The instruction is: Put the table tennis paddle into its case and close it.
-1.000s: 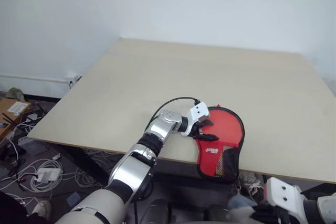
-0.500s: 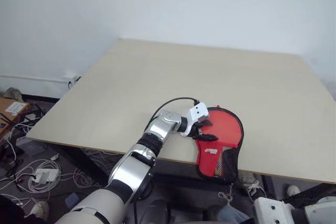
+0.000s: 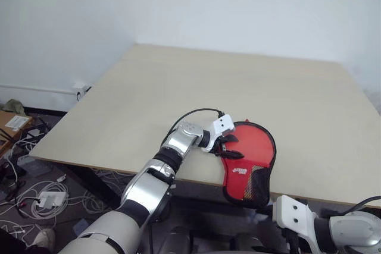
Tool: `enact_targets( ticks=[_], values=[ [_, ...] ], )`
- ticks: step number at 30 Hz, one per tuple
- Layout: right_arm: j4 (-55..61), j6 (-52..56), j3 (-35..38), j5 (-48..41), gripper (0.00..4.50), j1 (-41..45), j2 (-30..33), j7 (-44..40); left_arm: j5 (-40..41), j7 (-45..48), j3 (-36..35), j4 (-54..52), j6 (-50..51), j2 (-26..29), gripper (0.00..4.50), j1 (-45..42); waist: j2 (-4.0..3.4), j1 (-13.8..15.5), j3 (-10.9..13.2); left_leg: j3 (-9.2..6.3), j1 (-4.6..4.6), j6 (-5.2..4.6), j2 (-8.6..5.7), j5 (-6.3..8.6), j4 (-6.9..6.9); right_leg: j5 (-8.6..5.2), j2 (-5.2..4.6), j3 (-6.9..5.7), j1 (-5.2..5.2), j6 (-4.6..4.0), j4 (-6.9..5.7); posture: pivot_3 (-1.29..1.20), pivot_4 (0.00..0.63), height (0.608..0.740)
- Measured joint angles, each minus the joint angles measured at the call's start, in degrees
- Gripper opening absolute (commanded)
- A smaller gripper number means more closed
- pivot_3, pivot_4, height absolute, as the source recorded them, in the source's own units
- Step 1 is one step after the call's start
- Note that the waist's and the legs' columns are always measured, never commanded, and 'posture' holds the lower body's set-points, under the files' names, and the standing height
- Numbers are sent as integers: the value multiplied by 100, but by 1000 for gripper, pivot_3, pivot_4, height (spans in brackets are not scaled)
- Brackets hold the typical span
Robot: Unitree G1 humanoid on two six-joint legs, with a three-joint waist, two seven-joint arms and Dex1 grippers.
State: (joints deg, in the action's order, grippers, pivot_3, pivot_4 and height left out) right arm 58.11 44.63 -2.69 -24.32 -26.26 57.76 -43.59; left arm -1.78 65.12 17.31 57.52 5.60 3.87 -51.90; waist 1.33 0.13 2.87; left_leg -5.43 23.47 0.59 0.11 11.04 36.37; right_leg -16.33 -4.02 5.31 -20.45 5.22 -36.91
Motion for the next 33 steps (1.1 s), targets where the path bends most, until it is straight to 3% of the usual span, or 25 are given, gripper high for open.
enact_targets(
  ticks=[5,9,12,14,20,28,33],
  values=[
    [-248,340,409,-154,4294,594,-633,494,47,208,-180,367,50,165,3582,-263,2,-1,1,2,4,-1,-1,0,1,4,-1,1,-2,-1,0,0,0,740],
    [-1052,647,990,-252,4294,1656,-2069,1551,79,393,-391,657,58,260,3582,-562,1,1,4,1,12,-2,1,-2,-4,10,2,1,-6,-4,-2,0,0,740],
    [-1439,804,1357,-250,4294,2079,-2497,2080,171,531,-578,692,58,305,3582,-798,-11,31,6,-2,16,-3,-6,-2,-13,10,-1,2,-6,-1,0,0,0,740],
    [-1933,1073,1665,-231,4294,2644,-3116,2686,183,700,-666,711,59,417,3582,-823,-16,-3,5,2,14,-3,-1,-2,-22,12,3,5,-12,-3,-1,0,0,740],
    [-3336,1461,2507,12,4294,3642,-4105,4010,191,954,-716,679,249,566,3582,-502,-48,-21,3,4,10,-8,2,-6,-31,13,9,12,-22,-5,-15,0,0,740],
    [-4703,1518,2463,220,4294,4304,-4150,4215,224,973,-730,289,474,527,3582,-174,-72,-32,3,7,12,-13,-2,-10,-30,24,7,17,-23,-23,-19,0,0,740],
    [-5219,1522,2276,221,4294,4537,-4095,3934,255,921,-734,-43,491,537,3582,92,-95,-141,5,5,12,-14,-2,-11,-31,26,8,17,-24,-25,-22,0,0,740]
  ],
)
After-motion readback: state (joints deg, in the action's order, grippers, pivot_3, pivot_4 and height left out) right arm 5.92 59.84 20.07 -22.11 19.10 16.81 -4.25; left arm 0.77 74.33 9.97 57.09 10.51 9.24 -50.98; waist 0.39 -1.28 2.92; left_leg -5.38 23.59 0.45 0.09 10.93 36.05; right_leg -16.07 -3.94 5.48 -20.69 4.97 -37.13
